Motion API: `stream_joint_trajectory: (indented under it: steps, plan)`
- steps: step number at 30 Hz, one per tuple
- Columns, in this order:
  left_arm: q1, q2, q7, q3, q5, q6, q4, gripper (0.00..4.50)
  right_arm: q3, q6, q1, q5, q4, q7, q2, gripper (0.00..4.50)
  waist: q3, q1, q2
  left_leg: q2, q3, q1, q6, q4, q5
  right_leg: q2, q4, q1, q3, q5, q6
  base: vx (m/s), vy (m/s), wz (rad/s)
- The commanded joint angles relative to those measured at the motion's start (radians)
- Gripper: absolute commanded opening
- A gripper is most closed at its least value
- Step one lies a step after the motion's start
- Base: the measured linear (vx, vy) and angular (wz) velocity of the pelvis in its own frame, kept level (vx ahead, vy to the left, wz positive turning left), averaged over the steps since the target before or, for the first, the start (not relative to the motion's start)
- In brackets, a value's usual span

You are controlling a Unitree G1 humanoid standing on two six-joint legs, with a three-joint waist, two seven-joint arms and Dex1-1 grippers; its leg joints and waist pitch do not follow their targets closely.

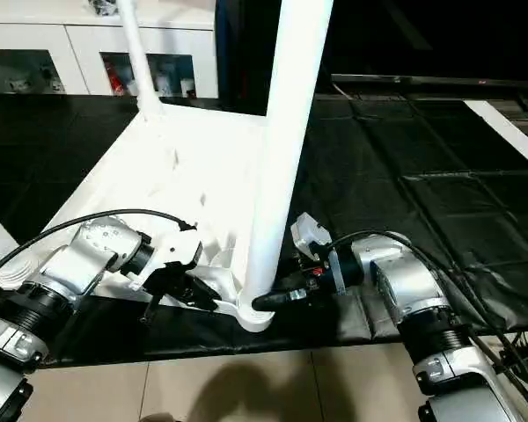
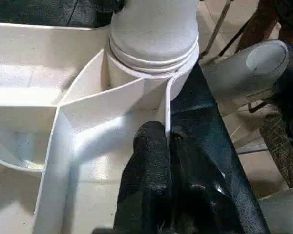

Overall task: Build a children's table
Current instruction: Rotate leg to tighten

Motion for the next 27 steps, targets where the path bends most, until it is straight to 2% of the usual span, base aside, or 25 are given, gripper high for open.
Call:
stream_joint_trajectory:
  steps: [1, 12, 14, 17, 18, 19, 20, 21, 22, 23, 24, 25, 26, 27]
  plan:
    - [-0.02, -0.002, -0.022, -0.026, 0.006, -0.009, 0.006, 0.0, 0.013, -0.002, -0.008, 0.004, -0.004, 0.032, -0.011, 2.15, -0.074, -0.005, -0.003, 0.027, 0.002, 0.004, 0.05, -0.067, -0.171, -0.061, -0.062, 0.058, 0.049, -0.271, -0.201, 0.0, 0.0, 0.0]
    - [-0.013, -0.028, 0.03, 0.005, -0.011, 0.045, 0.011, 0.0, 0.021, 0.028, 0.025, 0.021, -0.053, 0.021, 0.0, 2.07, -0.073, -0.003, -0.005, 0.027, 0.003, 0.006, 0.053, -0.067, -0.167, -0.061, -0.063, 0.058, 0.05, -0.286, -0.194, 0.0, 0.0, 0.0]
    - [-0.015, -0.047, 0.067, 0.032, -0.031, 0.098, 0.008, 0.0, 0.007, 0.073, 0.051, 0.035, -0.09, -0.041, 0.024, 2.07, -0.074, -0.001, -0.005, 0.026, 0.002, 0.004, 0.052, -0.066, -0.155, -0.061, -0.06, 0.06, 0.05, -0.271, -0.195, 0.0, 0.0, 0.0]
    - [-0.022, -0.065, 0.109, 0.051, -0.036, 0.128, 0.013, 0.0, 0.002, 0.083, 0.072, 0.021, -0.111, -0.113, 0.048, 2.07, -0.071, -0.003, -0.006, 0.025, 0.002, 0.004, 0.048, -0.069, -0.17, -0.061, -0.066, 0.058, 0.049, -0.301, -0.183, 0.0, 0.0, 0.0]
    - [-0.028, -0.078, 0.141, 0.064, -0.038, 0.149, 0.017, 0.0, -0.003, 0.085, 0.08, -0.001, -0.111, -0.181, 0.069, 2.07, -0.068, -0.007, -0.006, 0.023, 0.002, 0.005, 0.039, -0.07, -0.193, -0.062, -0.072, 0.057, 0.047, -0.349, -0.169, 0.0, 0.0, 0.0]
    - [-0.035, -0.095, 0.177, 0.081, -0.047, 0.177, 0.016, 0.0, -0.004, 0.078, 0.088, -0.023, -0.117, -0.239, 0.091, 2.07, -0.064, -0.013, -0.002, 0.021, -0.001, 0.007, 0.022, -0.072, -0.222, -0.062, -0.077, 0.054, 0.046, -0.407, -0.152, 0.0, 0.0, 0.0]
    - [-0.041, -0.113, 0.21, 0.099, -0.058, 0.206, 0.014, 0.0, -0.004, 0.08, 0.092, -0.043, -0.12, -0.295, 0.114, 2.05, -0.062, -0.016, -0.004, 0.02, -0.001, 0.008, 0.016, -0.074, -0.235, -0.062, -0.084, 0.052, 0.045, -0.441, -0.139, 0.0, 0.0, 0.0]
    - [-0.047, -0.131, 0.239, 0.115, -0.069, 0.231, 0.012, 0.0, -0.009, 0.1, 0.091, -0.058, -0.12, -0.352, 0.138, 2.05, -0.061, -0.022, -0.007, 0.016, -0.003, 0.013, 0.004, -0.072, -0.258, -0.064, -0.092, 0.051, 0.042, -0.513, -0.114, 0.0, 0.0, 0.0]
    - [-0.047, -0.131, 0.239, 0.115, -0.069, 0.231, 0.012, 0.0, -0.009, 0.1, 0.091, -0.058, -0.12, -0.352, 0.138, 2.05, -0.061, -0.031, -0.01, 0.011, -0.006, 0.008, 0.002, -0.071, -0.261, -0.065, -0.1, 0.055, 0.036, -0.568, -0.086, 0.0, 0.0, 0.0]
    - [-0.051, -0.145, 0.263, 0.128, -0.077, 0.249, 0.01, 0.0, -0.014, 0.117, 0.087, -0.069, -0.116, -0.402, 0.16, 1.99, -0.061, -0.035, -0.01, 0.01, -0.007, 0.004, 0.004, -0.071, -0.255, -0.065, -0.101, 0.058, 0.035, -0.58, -0.074, 0.0, 0.0, 0.0]
    - [-0.062, -0.176, 0.322, 0.149, -0.083, 0.278, 0.013, 0.0, -0.036, 0.14, 0.064, -0.093, -0.08, -0.529, 0.223, 1.99, -0.06, -0.042, -0.006, 0.009, -0.009, -0.003, 0.004, -0.073, -0.251, -0.064, -0.105, 0.059, 0.033, -0.591, -0.057, 0.0, 0.0, 0.0]
    - [-0.062, -0.176, 0.322, 0.149, -0.083, 0.278, 0.013, 0.0, -0.036, 0.14, 0.064, -0.093, -0.08, -0.529, 0.223, 1.99, -0.062, -0.054, -0.007, 0.007, -0.012, -0.004, -0.002, -0.072, -0.253, -0.063, -0.105, 0.058, 0.027, -0.592, -0.053, 0.0, 0.0, 0.0]
    - [-0.07, -0.203, 0.38, 0.165, -0.078, 0.295, 0.018, 0.0, -0.061, 0.151, 0.036, -0.107, -0.037, -0.646, 0.283, 1.98, -0.062, -0.06, -0.008, 0.005, -0.013, -0.004, -0.003, -0.071, -0.257, -0.063, -0.107, 0.058, 0.025, -0.597, -0.05, 0.0, 0.0, 0.0]
    - [-0.073, -0.211, 0.398, 0.17, -0.076, 0.3, 0.019, 0.0, -0.07, 0.152, 0.026, -0.111, -0.022, -0.682, 0.302, 1.96, -0.061, -0.072, -0.004, 0.004, -0.014, -0.002, -0.005, -0.07, -0.267, -0.063, -0.111, 0.053, 0.022, -0.603, -0.052, 0.0, 0.0, 0.0]
